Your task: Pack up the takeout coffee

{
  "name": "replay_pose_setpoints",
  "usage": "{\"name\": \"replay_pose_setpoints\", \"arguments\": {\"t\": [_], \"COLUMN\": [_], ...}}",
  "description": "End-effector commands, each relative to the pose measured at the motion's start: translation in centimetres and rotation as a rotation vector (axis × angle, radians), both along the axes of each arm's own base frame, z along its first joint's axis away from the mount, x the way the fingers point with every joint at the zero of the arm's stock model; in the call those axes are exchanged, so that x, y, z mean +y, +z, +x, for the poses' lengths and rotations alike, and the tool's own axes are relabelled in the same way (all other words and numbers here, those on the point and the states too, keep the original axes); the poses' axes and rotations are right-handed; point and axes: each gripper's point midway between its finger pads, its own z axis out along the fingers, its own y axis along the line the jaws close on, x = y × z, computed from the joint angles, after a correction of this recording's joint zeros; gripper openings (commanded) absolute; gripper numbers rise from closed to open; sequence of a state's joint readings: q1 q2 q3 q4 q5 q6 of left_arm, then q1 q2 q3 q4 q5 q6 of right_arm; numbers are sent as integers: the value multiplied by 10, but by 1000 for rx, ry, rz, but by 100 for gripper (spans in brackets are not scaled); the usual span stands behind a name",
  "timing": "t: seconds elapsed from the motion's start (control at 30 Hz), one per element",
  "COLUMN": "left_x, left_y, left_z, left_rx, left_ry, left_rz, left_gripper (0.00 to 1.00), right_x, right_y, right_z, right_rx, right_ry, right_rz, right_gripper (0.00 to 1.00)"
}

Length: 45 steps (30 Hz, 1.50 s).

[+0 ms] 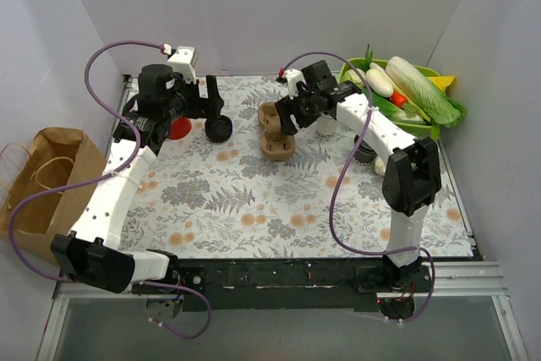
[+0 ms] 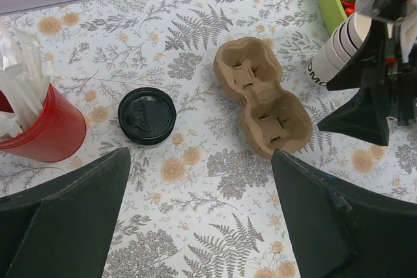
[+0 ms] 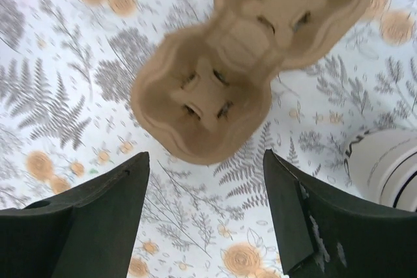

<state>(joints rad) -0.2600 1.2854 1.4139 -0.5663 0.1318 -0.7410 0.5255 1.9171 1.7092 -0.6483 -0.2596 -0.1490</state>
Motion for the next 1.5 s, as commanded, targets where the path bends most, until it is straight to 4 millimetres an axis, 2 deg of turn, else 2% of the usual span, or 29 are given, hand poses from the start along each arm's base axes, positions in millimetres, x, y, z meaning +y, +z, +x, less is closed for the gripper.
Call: {"name": "replay_pose_setpoints", "arguments": {"t": [0.0, 0.07, 0.1, 0.13, 0.17, 0.2, 0.27, 0.3, 0.53, 0.97, 1.47], "left_x": [1, 3, 4, 4, 5, 5, 6, 7, 18, 22, 23], "left_y": [0, -4, -8, -9, -12, -14, -18, -19, -32, -35, -43], "left_z": [3, 4, 5, 4, 3, 3, 2, 2, 3, 3, 0], "left_rx": [4, 14, 27, 32, 42, 47, 56, 57, 77, 87, 106], "left_ry": [0, 7, 6, 5, 6, 5, 3, 7, 32, 37, 41], "left_rz": [-8, 7, 19, 25, 32, 36, 42, 48, 73, 55, 38], "left_gripper": [91, 91, 91, 91, 91, 91, 91, 91, 91, 92, 92], "right_x": [32, 37, 40, 41, 43, 44, 49, 51, 67, 59, 67], "right_y": [28, 30, 17, 15, 19, 12, 14, 9, -5, -29, -43], "right_z": [13, 26, 33, 37, 45, 50, 57, 59, 57, 60, 61], "right_rx": [24, 20, 39, 53, 35, 46, 40, 47, 68, 64, 55], "right_ry": [-34, -70, -88, -124, -145, -159, -197, -210, -242, -362, -358], "right_rz": [150, 162, 150, 154, 158, 156, 159, 153, 132, 42, 14], "right_gripper": [77, 75, 75, 74, 73, 72, 67, 66, 63, 60, 58]}}
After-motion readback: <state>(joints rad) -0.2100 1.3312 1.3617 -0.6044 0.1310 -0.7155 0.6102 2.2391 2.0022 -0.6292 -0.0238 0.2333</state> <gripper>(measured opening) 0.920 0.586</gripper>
